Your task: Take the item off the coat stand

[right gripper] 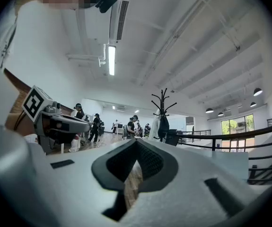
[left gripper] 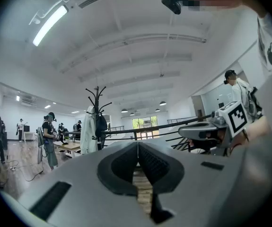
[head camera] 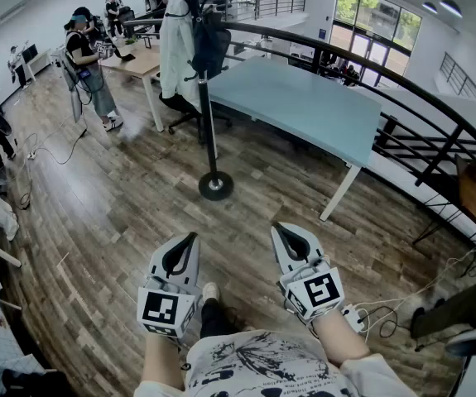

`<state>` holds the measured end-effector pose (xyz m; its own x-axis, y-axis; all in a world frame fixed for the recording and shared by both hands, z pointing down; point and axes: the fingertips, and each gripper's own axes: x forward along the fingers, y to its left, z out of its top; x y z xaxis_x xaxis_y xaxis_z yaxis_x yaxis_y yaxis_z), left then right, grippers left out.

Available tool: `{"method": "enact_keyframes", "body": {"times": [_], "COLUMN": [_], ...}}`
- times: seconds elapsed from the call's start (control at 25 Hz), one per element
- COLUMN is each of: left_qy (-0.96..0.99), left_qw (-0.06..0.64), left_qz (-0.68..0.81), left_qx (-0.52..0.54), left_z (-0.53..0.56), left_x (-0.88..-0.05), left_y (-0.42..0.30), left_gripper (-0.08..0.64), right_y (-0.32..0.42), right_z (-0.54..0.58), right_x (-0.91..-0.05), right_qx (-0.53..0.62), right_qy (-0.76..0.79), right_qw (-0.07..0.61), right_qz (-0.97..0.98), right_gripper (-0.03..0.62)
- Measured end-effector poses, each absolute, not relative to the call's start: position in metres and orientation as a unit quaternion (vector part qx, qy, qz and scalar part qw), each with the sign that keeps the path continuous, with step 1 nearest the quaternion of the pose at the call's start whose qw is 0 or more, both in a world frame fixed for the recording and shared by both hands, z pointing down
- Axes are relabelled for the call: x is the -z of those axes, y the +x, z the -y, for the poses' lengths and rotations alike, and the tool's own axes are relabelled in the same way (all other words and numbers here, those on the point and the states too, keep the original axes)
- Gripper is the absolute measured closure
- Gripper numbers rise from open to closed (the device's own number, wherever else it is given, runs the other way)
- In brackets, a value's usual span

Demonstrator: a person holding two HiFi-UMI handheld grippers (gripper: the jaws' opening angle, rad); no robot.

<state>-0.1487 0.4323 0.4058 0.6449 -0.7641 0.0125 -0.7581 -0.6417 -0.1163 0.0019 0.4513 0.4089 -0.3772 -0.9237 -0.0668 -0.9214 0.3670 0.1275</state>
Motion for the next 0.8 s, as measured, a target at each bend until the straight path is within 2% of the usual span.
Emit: {"method": "enact_keyframes", "body": {"times": [0.44,0.8], "left_qy": [-0.904,-0.910], "left_qw": [0.045,0.017], "left_qz": [-0.423,-0.409], "left_qx": [0.027,0.065], "left_z": [-0.424,-0.367], "left_x": [-0.404,-0.439], "left_y": [-0.150,-0.151], "left_gripper": [0.555,0.555], "right_y": [0.007,0.019], "right_z": [-0.446,-0.378], "right_x": [-0.416,-0.451], "right_qx": [0.070,0.045], "right_qy": [0.554,0.570], "right_qw": [0.025,0.062], "right_qz": [0.829,0.818], "right_gripper": [0.600,0.598]}}
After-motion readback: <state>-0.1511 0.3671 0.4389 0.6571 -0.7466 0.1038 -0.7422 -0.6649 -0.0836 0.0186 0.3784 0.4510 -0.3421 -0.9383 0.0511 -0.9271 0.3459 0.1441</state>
